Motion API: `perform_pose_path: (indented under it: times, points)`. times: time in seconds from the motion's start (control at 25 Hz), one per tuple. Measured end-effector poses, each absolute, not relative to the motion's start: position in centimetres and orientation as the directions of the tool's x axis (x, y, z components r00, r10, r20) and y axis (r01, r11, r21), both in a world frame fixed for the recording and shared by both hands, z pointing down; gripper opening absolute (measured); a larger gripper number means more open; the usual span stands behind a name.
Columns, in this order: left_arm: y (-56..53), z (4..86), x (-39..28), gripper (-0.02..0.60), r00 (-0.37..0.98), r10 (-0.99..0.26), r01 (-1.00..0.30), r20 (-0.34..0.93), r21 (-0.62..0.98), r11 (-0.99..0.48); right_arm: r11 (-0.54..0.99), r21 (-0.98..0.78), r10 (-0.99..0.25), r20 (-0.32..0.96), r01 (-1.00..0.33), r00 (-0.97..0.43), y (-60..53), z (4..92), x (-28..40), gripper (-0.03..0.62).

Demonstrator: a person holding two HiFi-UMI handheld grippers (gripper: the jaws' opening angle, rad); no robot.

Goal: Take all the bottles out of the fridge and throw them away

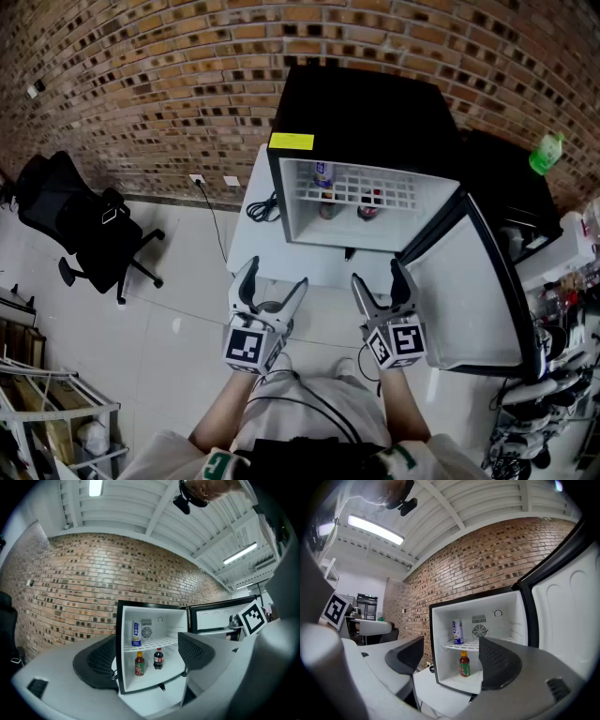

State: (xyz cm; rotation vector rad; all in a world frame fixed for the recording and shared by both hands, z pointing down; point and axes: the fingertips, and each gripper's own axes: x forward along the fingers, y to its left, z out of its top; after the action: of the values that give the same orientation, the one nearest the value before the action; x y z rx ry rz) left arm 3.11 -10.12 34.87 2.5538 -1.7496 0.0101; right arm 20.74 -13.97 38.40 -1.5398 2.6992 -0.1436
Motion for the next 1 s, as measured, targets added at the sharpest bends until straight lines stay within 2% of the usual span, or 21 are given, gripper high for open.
perform_pose_path:
  times: [0.48,0.8,1.0]
  points:
    - [-10.2,35.3,-0.2,0.393,0.285,-0.957,-0.958,0.054,0.039,-0.284,0.535,-0.013,-0.842,0.073,-0.845,-0.534,-29.0,39.8,15.2,0.383]
    - [-8.1,36.7,-3.7,0.393,0.189,-0.976,-0.981,0.112,0.056,-0.183,0.572,0.011,-0.817,0.104,-0.820,-0.568,-38.7,39.9,9.5,0.383]
    - [-6.8,38.0,-6.4,0.393,0.123,-0.983,-0.992,0.135,0.010,-0.123,0.562,-0.006,-0.822,0.110,-0.827,-0.559,-42.0,40.3,7.8,0.383]
